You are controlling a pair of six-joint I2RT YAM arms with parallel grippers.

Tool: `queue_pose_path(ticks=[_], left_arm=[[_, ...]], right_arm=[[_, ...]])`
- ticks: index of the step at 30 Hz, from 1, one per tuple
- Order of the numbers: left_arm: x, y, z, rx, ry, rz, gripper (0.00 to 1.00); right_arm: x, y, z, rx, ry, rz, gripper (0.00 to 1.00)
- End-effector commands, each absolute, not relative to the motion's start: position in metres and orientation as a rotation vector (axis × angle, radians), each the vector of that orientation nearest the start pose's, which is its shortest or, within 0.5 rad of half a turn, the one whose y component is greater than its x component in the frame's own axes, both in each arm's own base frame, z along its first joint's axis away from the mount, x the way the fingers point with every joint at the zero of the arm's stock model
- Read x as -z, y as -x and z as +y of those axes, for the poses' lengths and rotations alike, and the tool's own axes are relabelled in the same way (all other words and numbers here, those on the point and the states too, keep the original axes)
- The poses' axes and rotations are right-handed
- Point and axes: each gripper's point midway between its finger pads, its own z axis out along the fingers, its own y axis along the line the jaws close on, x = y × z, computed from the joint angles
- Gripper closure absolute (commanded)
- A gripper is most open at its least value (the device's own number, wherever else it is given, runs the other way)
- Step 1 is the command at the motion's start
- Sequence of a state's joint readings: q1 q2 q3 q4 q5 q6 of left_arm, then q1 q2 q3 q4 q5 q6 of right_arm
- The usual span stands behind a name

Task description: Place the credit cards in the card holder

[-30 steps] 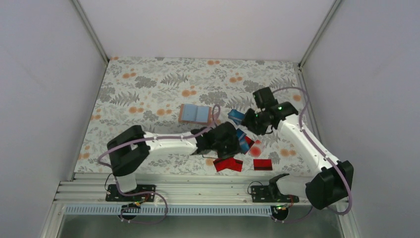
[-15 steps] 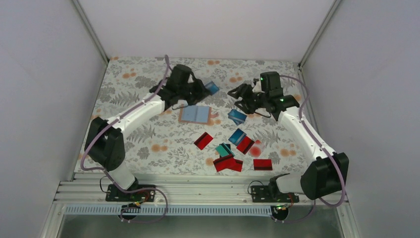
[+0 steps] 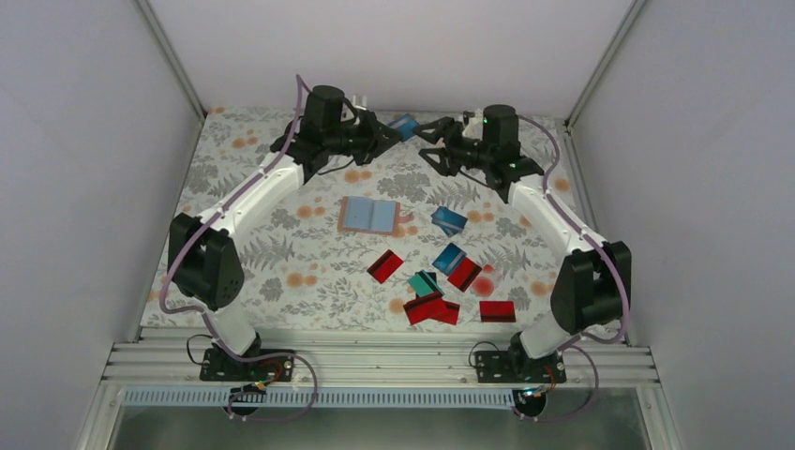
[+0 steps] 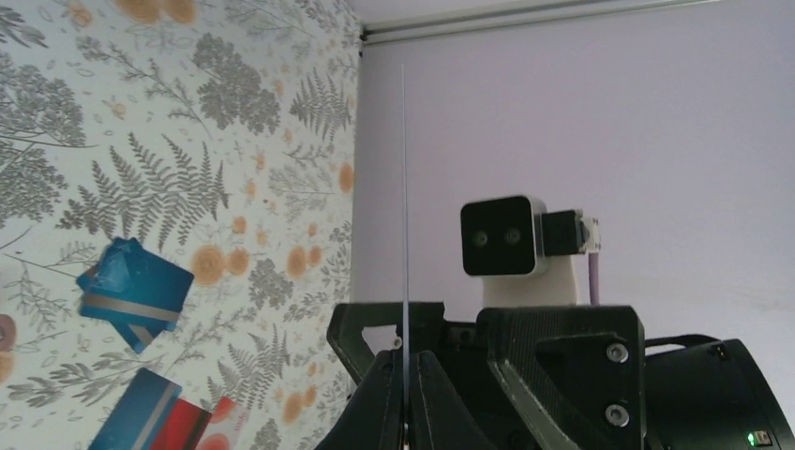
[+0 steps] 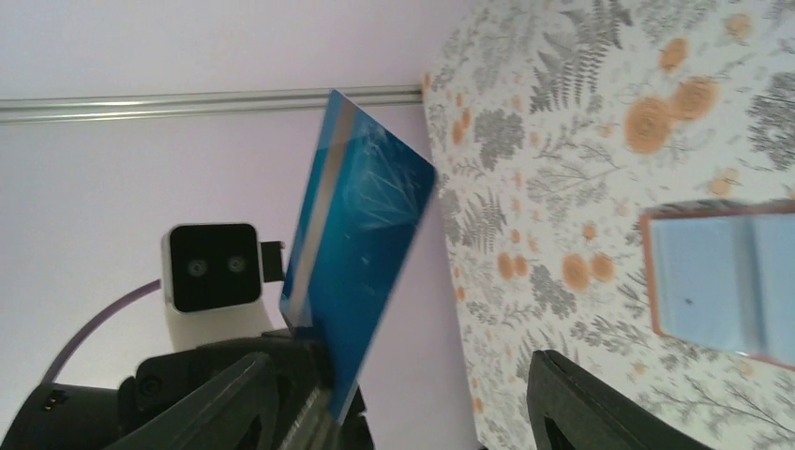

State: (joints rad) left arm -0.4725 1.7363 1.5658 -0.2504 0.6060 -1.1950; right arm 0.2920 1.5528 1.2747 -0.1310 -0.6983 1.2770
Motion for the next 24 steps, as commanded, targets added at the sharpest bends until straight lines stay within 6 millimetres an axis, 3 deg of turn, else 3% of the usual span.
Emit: queue_pose_path(ticks=[1,8,11,14,19,22,24], left_arm=[[-0.33,-0.412,-0.325,1.661,0.346,2.253,0.98],[-0.345,-0.412,-0.326,1.688,0.349,2.227,0.98],[-0.35,-0.411,-0.326,1.694,0.345,2.216,0.98],[-0.353,-0.412,-0.325,1.691,0.345,2.208,0.98],[-0.356,-0.412,-0.326,1.69,0.351,2.197,0.98],[-0.359,-0.412,-0.327,1.679,0.344,2.196,0.98],[-0.357,-0.413,-0.325,1.646,0.35,2.204,0.97]], right_arm=[[-0.332,-0.42,0.248,-1.727,-0.456,2.103,0.34],[-0.348,-0.433,0.255,-1.803,-0.438,2.059,0.5],[-0.339,-0.444,0.262,-1.825,-0.444,2.079,0.56],[-0.347,-0.451,0.264,-1.841,-0.426,2.06,0.7],[-0.351,-0.456,0.268,-1.86,-0.4,2.058,0.83],[-0.352,-0.457,0.271,-1.884,-0.38,2.052,0.95],[-0.354,-0.458,0.273,-1.894,-0.353,2.053,0.96]])
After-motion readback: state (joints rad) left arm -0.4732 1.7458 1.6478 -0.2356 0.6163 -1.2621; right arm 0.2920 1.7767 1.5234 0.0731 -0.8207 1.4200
